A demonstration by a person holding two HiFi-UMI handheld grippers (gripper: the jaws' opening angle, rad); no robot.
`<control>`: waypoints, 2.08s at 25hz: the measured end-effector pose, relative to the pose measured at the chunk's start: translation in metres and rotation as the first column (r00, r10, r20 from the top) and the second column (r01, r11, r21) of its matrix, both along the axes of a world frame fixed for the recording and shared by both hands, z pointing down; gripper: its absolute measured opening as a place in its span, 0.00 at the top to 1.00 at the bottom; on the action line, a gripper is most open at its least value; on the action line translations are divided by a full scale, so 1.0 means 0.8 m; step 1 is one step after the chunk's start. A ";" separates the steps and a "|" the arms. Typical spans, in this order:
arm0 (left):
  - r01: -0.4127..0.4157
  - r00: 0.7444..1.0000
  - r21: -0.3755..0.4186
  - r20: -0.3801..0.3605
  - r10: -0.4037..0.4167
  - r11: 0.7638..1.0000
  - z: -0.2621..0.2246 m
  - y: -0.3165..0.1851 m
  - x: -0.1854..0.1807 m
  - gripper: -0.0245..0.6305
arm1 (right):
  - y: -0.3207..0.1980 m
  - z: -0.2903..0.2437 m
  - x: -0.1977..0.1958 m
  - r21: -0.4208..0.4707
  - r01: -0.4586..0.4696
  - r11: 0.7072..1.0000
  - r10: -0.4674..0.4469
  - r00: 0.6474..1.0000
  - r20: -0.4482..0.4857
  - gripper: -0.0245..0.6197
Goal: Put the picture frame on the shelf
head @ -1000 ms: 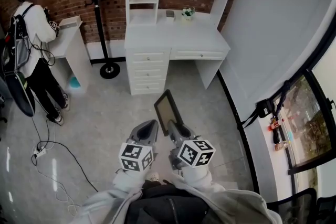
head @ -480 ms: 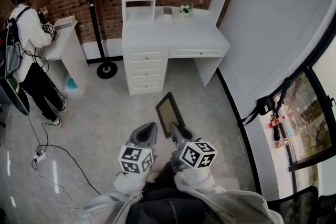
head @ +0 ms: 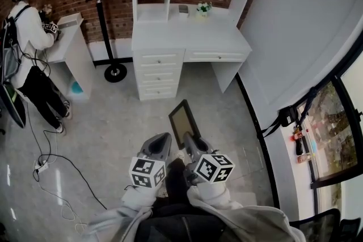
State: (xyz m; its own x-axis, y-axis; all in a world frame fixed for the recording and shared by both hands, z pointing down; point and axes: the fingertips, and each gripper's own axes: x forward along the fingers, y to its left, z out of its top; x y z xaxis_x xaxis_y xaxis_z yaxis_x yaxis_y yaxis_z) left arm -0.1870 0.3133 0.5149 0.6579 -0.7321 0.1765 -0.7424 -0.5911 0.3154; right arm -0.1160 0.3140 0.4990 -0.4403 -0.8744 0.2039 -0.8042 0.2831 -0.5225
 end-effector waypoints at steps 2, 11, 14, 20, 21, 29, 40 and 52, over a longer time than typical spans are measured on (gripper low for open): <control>-0.003 1.000 0.002 0.004 0.003 1.000 0.000 -0.010 0.003 0.95 | -0.010 0.000 0.003 0.001 -0.004 1.000 0.004 1.000 0.003 0.89; -0.013 1.000 0.022 0.012 0.013 1.000 -0.003 -0.077 0.036 0.95 | -0.076 -0.001 0.039 0.020 -0.028 0.999 0.028 1.000 0.013 0.89; -0.017 1.000 0.025 0.014 0.017 1.000 -0.006 -0.109 0.052 0.95 | -0.108 -0.004 0.056 0.024 -0.033 0.999 0.033 0.999 0.014 0.89; -0.017 1.000 0.038 0.012 0.016 0.999 -0.018 -0.177 0.075 0.95 | -0.179 -0.012 0.078 0.025 -0.034 0.999 0.033 0.999 0.016 0.89; -0.015 1.000 0.037 0.011 0.014 0.999 -0.018 -0.189 0.077 0.95 | -0.191 -0.012 0.081 0.025 -0.034 0.999 0.034 0.999 0.016 0.89; -0.009 1.000 0.030 0.013 0.008 1.000 -0.011 -0.272 0.109 0.95 | -0.271 -0.005 0.121 0.014 -0.046 0.999 0.046 0.999 0.012 0.89; -0.018 1.000 0.032 0.013 0.017 0.999 -0.007 -0.355 0.158 0.95 | -0.356 -0.002 0.170 0.013 -0.053 0.999 0.053 0.998 0.020 0.89; 0.006 1.000 0.047 0.004 -0.007 0.999 0.003 -0.408 0.181 0.95 | -0.407 0.008 0.193 0.025 -0.026 0.999 0.026 0.999 0.020 0.89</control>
State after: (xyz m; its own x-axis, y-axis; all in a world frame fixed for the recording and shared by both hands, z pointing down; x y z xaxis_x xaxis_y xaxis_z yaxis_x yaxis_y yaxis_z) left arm -0.0421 -0.0128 0.5174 0.6525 -0.7439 0.1447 -0.7475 -0.6003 0.2844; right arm 0.0380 -0.0114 0.5052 -0.4211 -0.8903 0.1731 -0.8013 0.2757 -0.5310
